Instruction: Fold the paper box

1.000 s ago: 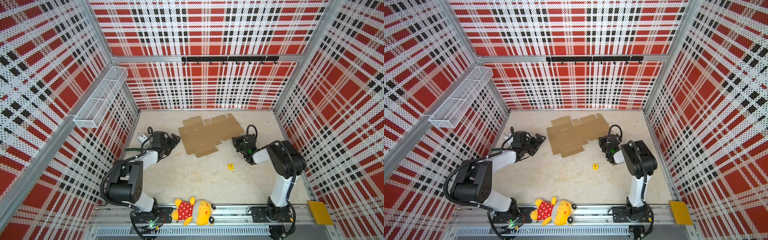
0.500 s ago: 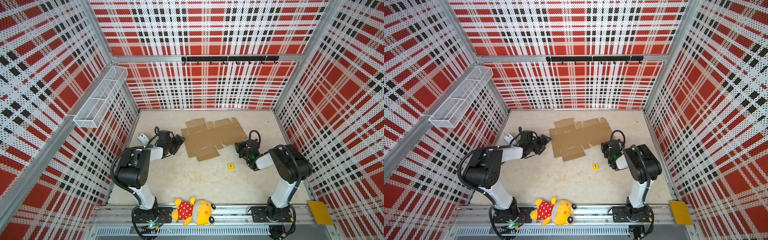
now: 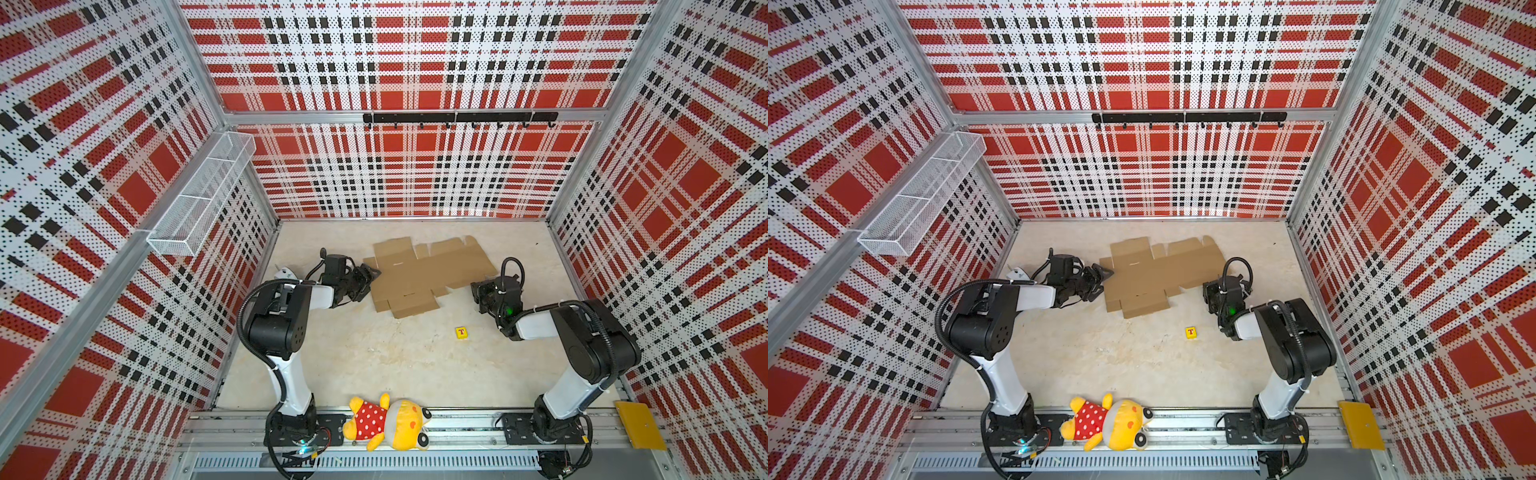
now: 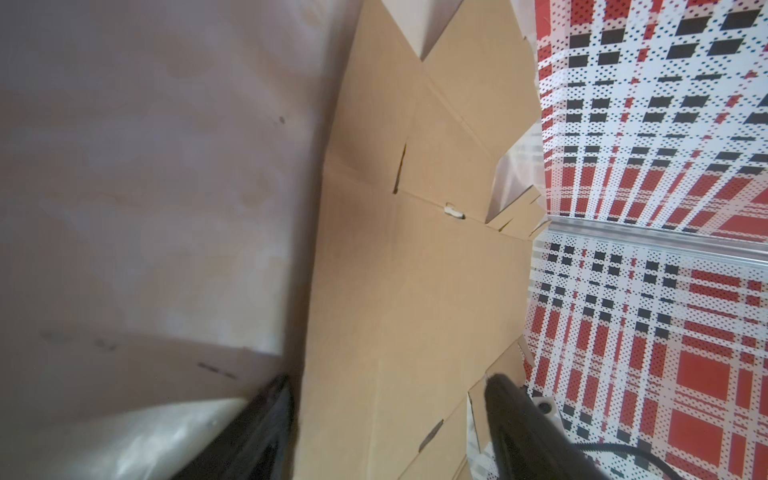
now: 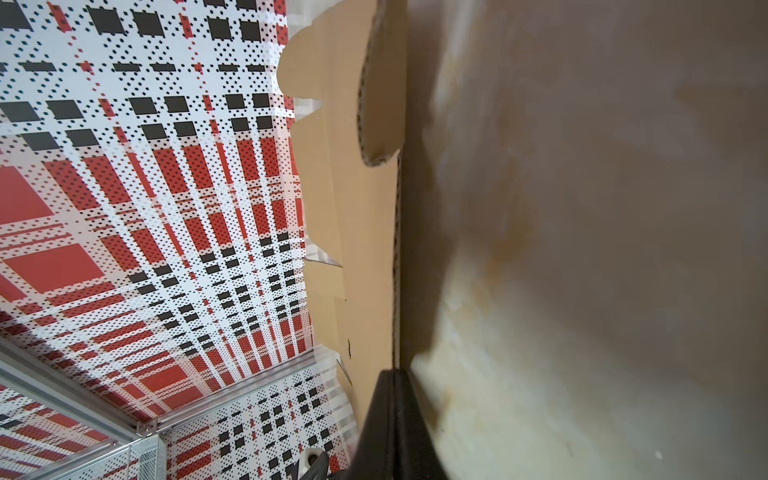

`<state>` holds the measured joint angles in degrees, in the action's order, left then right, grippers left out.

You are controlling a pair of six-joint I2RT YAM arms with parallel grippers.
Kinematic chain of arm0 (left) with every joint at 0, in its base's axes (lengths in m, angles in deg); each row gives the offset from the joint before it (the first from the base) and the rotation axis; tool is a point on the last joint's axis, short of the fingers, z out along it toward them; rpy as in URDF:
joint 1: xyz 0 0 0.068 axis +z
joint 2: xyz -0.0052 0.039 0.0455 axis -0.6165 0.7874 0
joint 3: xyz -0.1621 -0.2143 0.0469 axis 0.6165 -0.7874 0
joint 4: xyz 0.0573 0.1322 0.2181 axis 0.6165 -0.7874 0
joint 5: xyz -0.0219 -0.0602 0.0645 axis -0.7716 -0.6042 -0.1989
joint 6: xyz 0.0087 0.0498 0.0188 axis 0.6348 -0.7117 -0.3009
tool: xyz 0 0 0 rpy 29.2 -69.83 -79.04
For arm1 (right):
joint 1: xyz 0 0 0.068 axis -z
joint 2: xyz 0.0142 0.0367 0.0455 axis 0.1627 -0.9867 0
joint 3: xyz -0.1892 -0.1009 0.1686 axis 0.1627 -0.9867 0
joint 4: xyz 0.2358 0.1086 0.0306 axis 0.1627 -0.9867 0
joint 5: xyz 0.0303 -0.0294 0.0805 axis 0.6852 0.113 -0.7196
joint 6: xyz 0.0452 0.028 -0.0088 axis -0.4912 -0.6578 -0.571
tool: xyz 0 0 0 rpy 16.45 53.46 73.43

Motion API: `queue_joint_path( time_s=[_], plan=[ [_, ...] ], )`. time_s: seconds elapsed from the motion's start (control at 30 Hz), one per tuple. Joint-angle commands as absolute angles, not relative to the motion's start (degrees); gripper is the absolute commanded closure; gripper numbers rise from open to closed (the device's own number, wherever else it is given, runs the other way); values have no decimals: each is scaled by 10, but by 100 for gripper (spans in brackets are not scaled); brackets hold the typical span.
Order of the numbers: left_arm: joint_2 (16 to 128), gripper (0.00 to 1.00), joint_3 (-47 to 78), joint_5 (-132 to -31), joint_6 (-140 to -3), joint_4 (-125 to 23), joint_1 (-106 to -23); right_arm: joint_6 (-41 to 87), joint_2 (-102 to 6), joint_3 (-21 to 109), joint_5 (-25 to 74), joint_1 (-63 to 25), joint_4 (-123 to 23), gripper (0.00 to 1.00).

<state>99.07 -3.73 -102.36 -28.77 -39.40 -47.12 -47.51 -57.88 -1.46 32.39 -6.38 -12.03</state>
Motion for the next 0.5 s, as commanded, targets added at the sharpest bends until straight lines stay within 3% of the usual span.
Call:
queue_joint_path(
  time_s=[0.0, 0.47],
  plan=[
    [1023, 24, -42, -1026, -272, -430, -477, -482, -566, -3, 326, -67, -132, 100],
    [1005, 58, -38, -1019, -278, -440, -479, -478, -591, -6, 322, -66, -114, 100]
  ],
)
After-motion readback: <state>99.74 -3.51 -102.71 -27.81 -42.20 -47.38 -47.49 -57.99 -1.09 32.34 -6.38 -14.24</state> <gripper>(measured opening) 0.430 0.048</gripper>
